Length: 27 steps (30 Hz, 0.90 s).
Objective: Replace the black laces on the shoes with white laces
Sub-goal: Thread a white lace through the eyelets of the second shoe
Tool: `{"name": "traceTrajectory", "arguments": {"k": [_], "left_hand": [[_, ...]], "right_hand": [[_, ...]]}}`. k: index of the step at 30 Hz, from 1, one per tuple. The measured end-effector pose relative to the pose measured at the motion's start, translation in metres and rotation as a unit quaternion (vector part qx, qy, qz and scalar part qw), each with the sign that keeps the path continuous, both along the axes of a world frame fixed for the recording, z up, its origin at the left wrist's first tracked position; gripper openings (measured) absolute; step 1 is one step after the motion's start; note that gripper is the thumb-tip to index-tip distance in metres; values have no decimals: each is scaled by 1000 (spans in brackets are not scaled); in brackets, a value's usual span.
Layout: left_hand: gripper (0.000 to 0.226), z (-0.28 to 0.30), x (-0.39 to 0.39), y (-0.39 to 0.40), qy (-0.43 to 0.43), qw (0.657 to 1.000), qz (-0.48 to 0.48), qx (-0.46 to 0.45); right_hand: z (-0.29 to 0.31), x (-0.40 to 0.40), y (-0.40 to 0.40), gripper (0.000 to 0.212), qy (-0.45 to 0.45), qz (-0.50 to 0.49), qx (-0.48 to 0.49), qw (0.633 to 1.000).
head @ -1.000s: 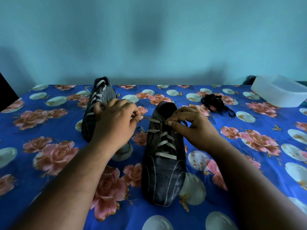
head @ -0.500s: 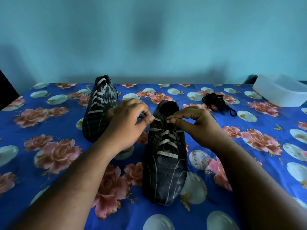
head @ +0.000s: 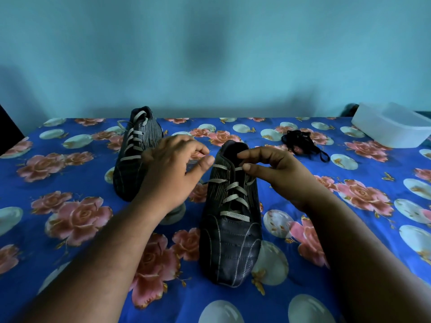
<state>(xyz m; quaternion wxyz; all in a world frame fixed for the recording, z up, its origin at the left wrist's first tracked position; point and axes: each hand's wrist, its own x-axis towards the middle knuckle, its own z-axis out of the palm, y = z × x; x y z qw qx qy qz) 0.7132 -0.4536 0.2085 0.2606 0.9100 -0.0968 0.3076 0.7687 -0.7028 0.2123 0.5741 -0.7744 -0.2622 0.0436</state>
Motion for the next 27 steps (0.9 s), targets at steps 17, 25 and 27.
{"name": "traceTrajectory", "arguments": {"k": [17, 25, 27], "left_hand": [[15, -1, 10, 5, 38, 986, -39, -160], [12, -9, 9, 9, 56, 993, 19, -104], [23, -7, 4, 4, 18, 998, 23, -47]], "right_hand": [[1, -2, 1, 23, 13, 21, -2, 1000], [5, -8, 2, 21, -48, 10, -42, 998], [5, -11, 3, 16, -98, 5, -60, 993]]}}
